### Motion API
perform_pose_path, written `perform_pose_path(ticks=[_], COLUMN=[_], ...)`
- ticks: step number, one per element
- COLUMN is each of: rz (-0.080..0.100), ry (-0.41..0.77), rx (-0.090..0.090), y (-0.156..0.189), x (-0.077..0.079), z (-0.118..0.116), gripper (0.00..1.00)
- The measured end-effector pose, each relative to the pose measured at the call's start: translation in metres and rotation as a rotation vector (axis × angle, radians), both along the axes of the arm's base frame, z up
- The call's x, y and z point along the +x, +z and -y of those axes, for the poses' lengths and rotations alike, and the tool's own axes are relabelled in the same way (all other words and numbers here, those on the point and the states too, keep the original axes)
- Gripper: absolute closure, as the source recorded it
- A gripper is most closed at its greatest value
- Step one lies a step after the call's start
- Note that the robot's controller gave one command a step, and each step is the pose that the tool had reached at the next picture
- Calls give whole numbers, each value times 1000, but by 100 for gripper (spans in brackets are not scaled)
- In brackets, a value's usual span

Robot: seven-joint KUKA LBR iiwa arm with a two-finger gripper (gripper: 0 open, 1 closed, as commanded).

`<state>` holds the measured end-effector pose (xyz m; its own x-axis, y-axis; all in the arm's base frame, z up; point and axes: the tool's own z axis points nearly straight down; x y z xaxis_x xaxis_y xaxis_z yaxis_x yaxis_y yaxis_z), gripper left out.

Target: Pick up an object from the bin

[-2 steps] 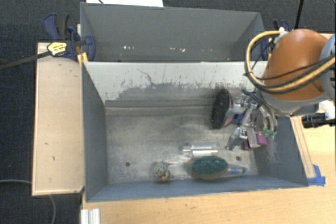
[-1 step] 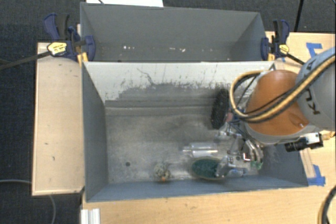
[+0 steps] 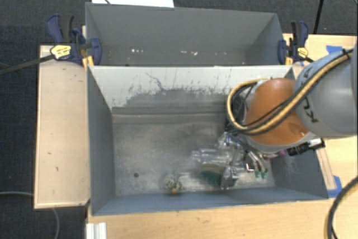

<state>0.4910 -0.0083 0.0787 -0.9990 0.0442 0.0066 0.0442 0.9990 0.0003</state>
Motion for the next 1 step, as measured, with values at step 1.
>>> perform_pose_path(ticks=[1], rz=[7], ry=[-2], rx=[0], y=[1], x=[2], z=[0], gripper=[100])
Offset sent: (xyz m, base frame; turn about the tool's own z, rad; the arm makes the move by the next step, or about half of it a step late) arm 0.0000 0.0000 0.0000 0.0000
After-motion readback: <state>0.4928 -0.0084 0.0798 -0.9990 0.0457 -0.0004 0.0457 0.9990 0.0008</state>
